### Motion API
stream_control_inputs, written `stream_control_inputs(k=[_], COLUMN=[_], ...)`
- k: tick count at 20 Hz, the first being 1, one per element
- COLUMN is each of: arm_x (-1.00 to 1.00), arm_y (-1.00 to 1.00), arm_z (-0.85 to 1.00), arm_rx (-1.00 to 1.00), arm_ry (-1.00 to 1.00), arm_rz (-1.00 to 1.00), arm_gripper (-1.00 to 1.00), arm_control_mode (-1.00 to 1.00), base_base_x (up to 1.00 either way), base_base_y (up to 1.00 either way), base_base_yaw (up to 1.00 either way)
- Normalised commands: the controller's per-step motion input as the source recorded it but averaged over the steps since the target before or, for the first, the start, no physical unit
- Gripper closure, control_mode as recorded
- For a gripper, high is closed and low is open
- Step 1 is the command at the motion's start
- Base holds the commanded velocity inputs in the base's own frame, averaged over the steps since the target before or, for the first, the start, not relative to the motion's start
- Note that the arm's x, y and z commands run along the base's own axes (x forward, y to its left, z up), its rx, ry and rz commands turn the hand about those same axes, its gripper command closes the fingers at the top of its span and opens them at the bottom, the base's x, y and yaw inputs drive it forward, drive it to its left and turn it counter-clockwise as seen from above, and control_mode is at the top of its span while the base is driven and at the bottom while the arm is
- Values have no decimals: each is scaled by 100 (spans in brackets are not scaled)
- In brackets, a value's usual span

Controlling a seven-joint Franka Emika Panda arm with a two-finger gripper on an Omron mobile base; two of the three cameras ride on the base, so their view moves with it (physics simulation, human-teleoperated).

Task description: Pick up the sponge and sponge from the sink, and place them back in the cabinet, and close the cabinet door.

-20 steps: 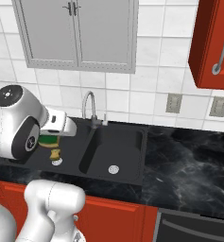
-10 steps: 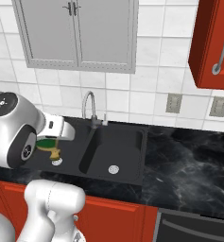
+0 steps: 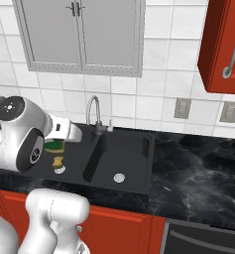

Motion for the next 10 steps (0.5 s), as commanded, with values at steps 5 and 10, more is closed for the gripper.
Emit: stream_control_inputs(k=[5, 10], arm_x=[33, 13], arm_y=[0, -3], arm_z=[0, 0], arm_rx=[0, 0], arm_ry=[0, 0], arm_rz=[0, 0], arm_gripper=[100, 100], arm_control_mode=[-100, -100], base_base_x=[0, 0], base_base_y=[0, 0], base_base_yaw=[0, 0])
